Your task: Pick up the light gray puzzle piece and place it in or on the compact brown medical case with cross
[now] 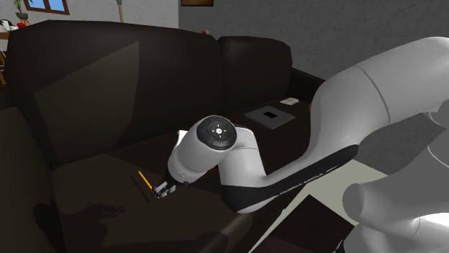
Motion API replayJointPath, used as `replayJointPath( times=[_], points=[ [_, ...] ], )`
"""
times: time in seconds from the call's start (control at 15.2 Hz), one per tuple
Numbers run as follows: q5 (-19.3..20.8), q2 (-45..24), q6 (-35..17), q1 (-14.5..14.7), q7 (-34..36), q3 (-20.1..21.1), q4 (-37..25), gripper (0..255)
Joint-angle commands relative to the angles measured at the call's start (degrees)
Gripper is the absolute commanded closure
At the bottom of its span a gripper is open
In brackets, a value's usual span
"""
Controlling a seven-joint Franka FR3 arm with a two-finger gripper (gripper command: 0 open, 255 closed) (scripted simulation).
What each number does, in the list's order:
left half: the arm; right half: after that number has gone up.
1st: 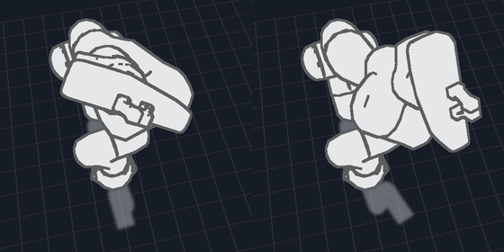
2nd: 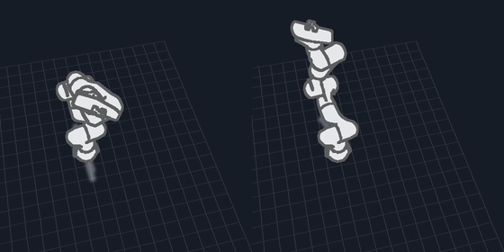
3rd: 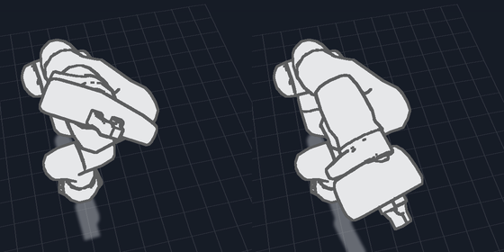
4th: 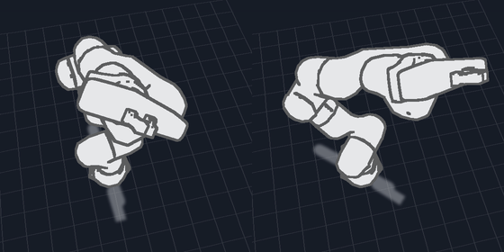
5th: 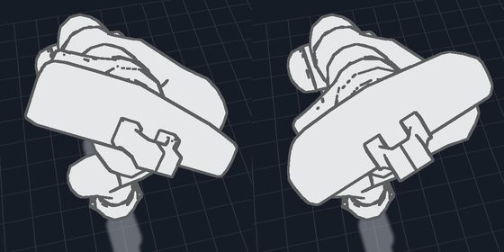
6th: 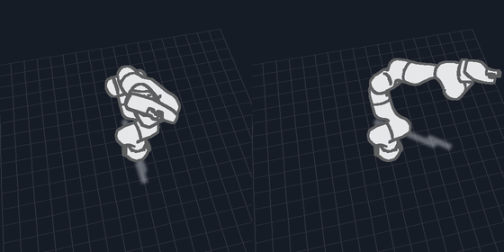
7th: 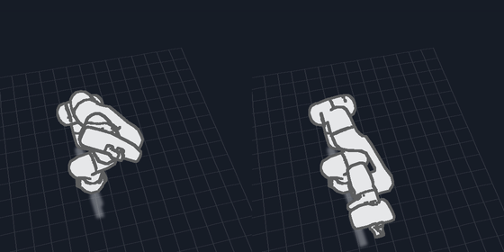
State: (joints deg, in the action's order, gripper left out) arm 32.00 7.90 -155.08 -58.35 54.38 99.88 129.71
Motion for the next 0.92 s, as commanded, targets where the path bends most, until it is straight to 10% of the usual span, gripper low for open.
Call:
replayJointPath(
  times=[0.0,0.13,0.26,0.86],
  points=[
    [3.1,-2.65,2.51,3.81,1.44,-3.45,-0.85,255],
    [11.78,-9.2,7.42,10.42,6.48,-8.74,-2.39,255],
    [18.34,-15.26,12.46,7.17,9.84,-3.75,-3.79,255],
    [21.68,-22.52,20.19,-1.58,8.38,6.87,-6.24,255]
  ],
)
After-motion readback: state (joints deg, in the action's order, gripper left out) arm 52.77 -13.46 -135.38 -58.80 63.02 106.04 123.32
